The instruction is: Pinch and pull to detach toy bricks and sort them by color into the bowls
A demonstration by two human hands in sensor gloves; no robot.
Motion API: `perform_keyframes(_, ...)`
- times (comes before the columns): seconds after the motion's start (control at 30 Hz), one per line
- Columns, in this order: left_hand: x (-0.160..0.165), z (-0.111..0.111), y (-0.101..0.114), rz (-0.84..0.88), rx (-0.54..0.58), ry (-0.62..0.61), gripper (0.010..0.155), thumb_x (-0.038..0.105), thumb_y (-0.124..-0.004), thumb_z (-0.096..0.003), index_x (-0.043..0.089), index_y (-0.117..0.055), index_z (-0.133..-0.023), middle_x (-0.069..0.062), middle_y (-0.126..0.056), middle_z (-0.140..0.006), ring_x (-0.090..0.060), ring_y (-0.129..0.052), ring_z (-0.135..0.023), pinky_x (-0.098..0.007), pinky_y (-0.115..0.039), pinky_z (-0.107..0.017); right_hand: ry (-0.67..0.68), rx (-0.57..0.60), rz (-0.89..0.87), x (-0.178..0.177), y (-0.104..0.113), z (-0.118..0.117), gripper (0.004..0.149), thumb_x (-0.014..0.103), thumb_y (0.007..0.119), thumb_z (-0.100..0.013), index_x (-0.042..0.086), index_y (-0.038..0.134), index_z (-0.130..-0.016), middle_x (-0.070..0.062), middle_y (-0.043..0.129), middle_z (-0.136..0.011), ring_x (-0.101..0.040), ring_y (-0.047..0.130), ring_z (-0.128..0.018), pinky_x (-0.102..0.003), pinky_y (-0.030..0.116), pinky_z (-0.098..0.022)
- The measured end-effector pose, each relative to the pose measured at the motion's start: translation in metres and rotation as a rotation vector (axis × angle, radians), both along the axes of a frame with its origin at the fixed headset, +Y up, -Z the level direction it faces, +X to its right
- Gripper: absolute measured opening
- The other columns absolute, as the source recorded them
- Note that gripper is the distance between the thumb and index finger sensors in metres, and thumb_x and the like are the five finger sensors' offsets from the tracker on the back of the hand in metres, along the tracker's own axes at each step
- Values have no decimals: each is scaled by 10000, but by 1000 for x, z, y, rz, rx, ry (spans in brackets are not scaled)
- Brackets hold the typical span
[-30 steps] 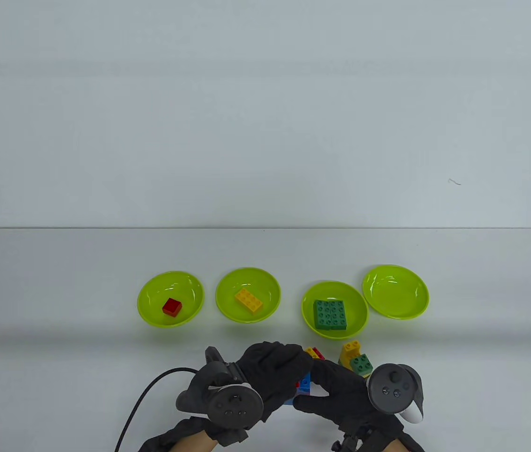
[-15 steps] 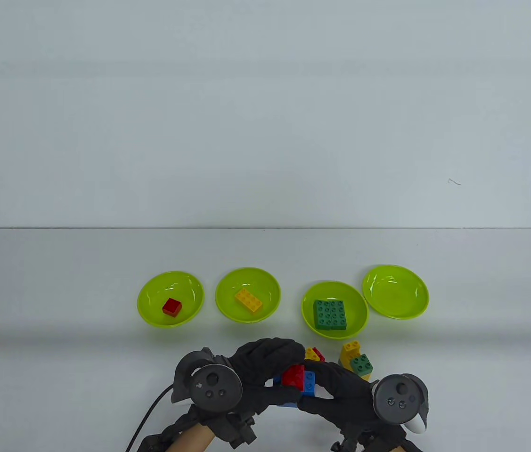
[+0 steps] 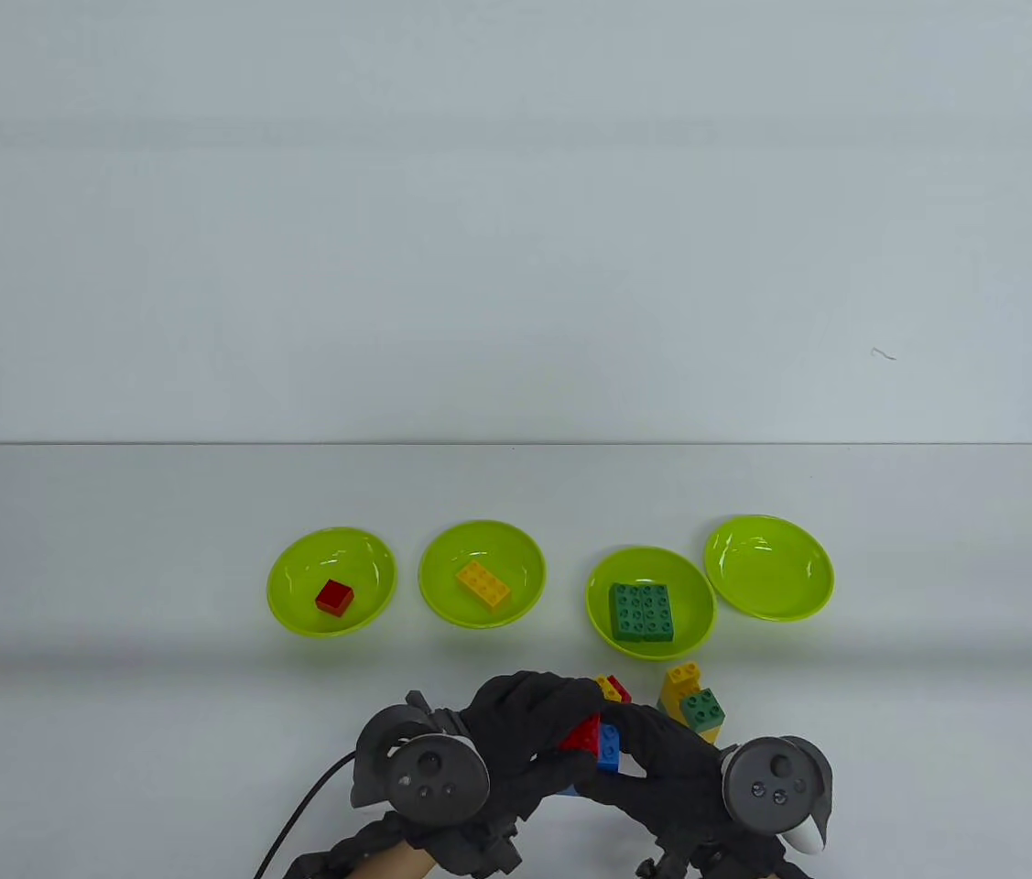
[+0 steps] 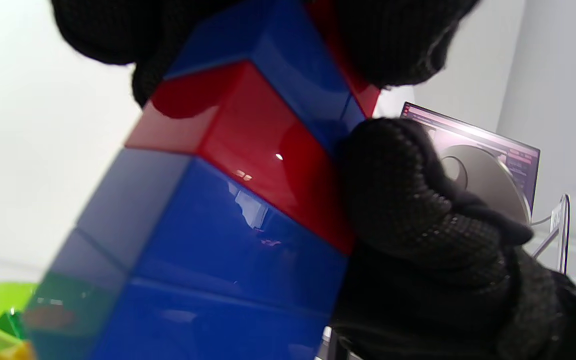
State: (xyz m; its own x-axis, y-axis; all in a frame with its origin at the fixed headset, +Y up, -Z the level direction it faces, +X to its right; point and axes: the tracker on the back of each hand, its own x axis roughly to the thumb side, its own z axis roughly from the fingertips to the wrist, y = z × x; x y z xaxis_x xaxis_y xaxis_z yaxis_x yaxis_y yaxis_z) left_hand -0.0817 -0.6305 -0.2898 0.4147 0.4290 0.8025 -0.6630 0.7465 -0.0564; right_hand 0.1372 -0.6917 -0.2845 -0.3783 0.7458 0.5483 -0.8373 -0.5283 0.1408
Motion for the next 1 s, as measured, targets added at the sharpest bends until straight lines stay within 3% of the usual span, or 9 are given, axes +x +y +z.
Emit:
perform_keyframes(0.13, 1, 2, 1, -27, 63, 19, 615, 394, -750, -477, 12, -747, -959, -269, -853, -848, -399, -902, -721, -580, -685, -609, -13, -20, -22, -2, -1, -1, 618, 438, 817, -487, 79, 693, -974, -157, 850, -902, -388, 883, -766, -529, 691, -622)
perform_keyframes(0.23, 4, 11, 6, -110, 237, 74, 618, 398, -738, -469, 24, -744, -961, -259, -850, -854, -386, -903, -728, -569, -692, -615, -30, -24, -36, -5, 2, -1, 615, 427, 819, -485, 70, 694, -970, -166, 849, -902, -397, 884, -766, -535, 692, -618)
perform_keyframes(0.3, 5, 13, 7, -129, 271, 90, 618, 404, -722, -472, 30, -740, -964, -248, -854, -857, -374, -912, -727, -560, -704, -613, -44, -8, -35, -5, 4, 1, 619, 424, 819, -481, 66, 694, -971, -166, 853, -899, -399, 888, -764, -536, 695, -615)
perform_keyframes(0.4, 4, 8, 7, -87, 152, 61, 612, 388, -728, -479, 12, -743, -963, -265, -855, -851, -393, -909, -721, -575, -698, -607, -46, 18, -17, -4, 4, 2, 620, 423, 817, -478, 57, 704, -965, -168, 864, -889, -395, 897, -755, -531, 703, -613)
perform_keyframes(0.53, -6, -7, 4, 9, -120, -22, 610, 388, -701, -504, -12, -744, -962, -284, -863, -828, -400, -916, -686, -583, -699, -588, -45, 85, 77, -6, 5, 5, 617, 405, 829, -457, 92, 699, -972, -147, 850, -924, -395, 879, -796, -532, 695, -628)
perform_keyframes(0.73, -30, -24, 11, 31, -25, 116, 606, 372, -741, -498, 30, -713, -998, -262, -822, -908, -404, -885, -770, -569, -679, -633, -72, 56, 24, -7, 9, 6, 619, 412, 830, -472, 79, 694, -975, -160, 846, -918, -403, 876, -785, -535, 689, -623)
perform_keyframes(0.83, -52, -46, 6, -18, 12, 269, 609, 354, -746, -502, 34, -684, -1016, -262, -792, -938, -411, -864, -799, -568, -666, -643, -102, 59, 23, 0, 10, 3, 614, 413, 829, -476, 74, 697, -971, -165, 844, -917, -404, 874, -783, -536, 687, -622)
perform_keyframes(1.0, -96, -97, -21, -140, -82, 496, 612, 321, -748, -505, 37, -639, -1036, -267, -743, -974, -425, -823, -836, -568, -638, -658, -167, 45, -13, 17, 12, -4, 622, 412, 830, -477, 72, 690, -979, -167, 842, -917, -406, 872, -781, -537, 685, -621)
